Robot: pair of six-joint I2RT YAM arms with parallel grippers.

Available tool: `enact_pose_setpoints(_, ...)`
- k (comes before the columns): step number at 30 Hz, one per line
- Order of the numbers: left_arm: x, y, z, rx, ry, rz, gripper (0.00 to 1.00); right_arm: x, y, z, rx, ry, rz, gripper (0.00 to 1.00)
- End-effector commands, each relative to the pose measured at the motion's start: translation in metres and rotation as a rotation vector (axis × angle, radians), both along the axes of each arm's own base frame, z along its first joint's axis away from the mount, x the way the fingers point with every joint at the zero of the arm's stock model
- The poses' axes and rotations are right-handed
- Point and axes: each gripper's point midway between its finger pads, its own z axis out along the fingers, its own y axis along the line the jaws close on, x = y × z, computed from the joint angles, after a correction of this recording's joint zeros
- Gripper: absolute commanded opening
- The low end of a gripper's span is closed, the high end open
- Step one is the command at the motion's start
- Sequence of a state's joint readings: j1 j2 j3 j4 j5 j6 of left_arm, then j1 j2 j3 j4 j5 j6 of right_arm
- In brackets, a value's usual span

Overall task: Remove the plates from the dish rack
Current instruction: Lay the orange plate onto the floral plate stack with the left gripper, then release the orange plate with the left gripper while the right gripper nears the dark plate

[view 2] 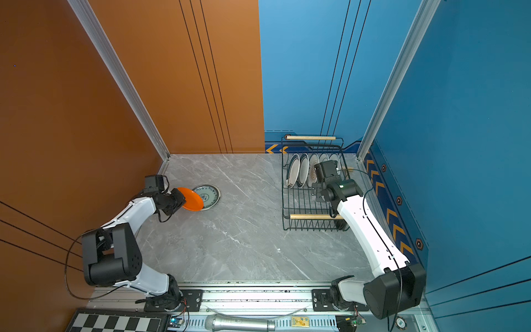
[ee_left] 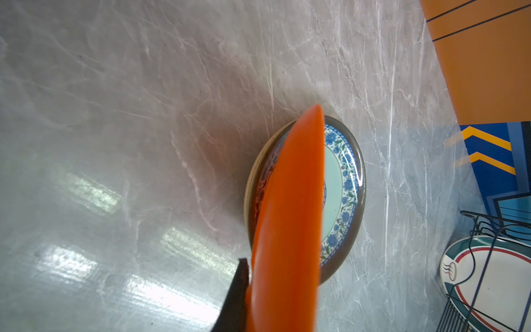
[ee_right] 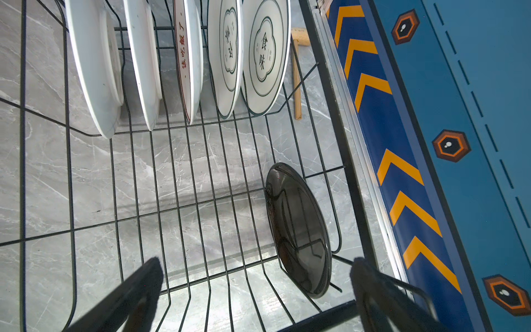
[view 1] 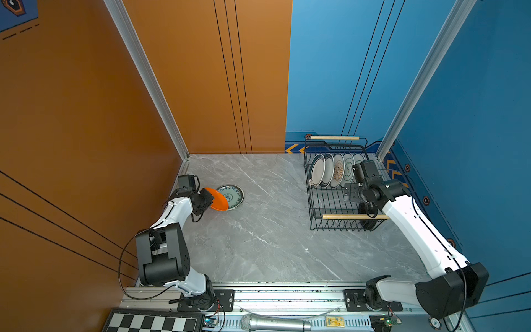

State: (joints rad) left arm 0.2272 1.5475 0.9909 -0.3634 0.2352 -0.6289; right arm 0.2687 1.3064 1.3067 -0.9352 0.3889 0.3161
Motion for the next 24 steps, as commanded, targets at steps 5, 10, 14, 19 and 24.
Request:
enact_pose_setpoints(5, 0.004, 0.0, -0.007, 0.026, 0.032, -0.016, 0.24, -0.01, -0.001, -0.003, 0.005, 0.022, 0.015, 1.0)
enact_pose_setpoints(10, 0.007, 0.003, -0.005, 0.047, 0.047, -0.008, 0.34, -0.01, 0.0, -0.005, 0.009, 0.028, 0.019, 1.0)
enact_pose_setpoints(14, 0.008, 0.002, -0.008, 0.048, 0.061, -0.013, 0.4, -0.01, 0.001, -0.006, 0.015, 0.033, 0.021, 1.0)
enact_pose_setpoints(19, 0.012, -0.003, -0.011, 0.045, 0.067, -0.031, 0.44, -0.01, 0.001, -0.007, 0.018, 0.035, 0.025, 1.0)
enact_pose_setpoints(24, 0.013, -0.005, -0.009, 0.045, 0.063, -0.038, 0.48, -0.012, -0.003, -0.008, 0.008, 0.039, 0.021, 1.0)
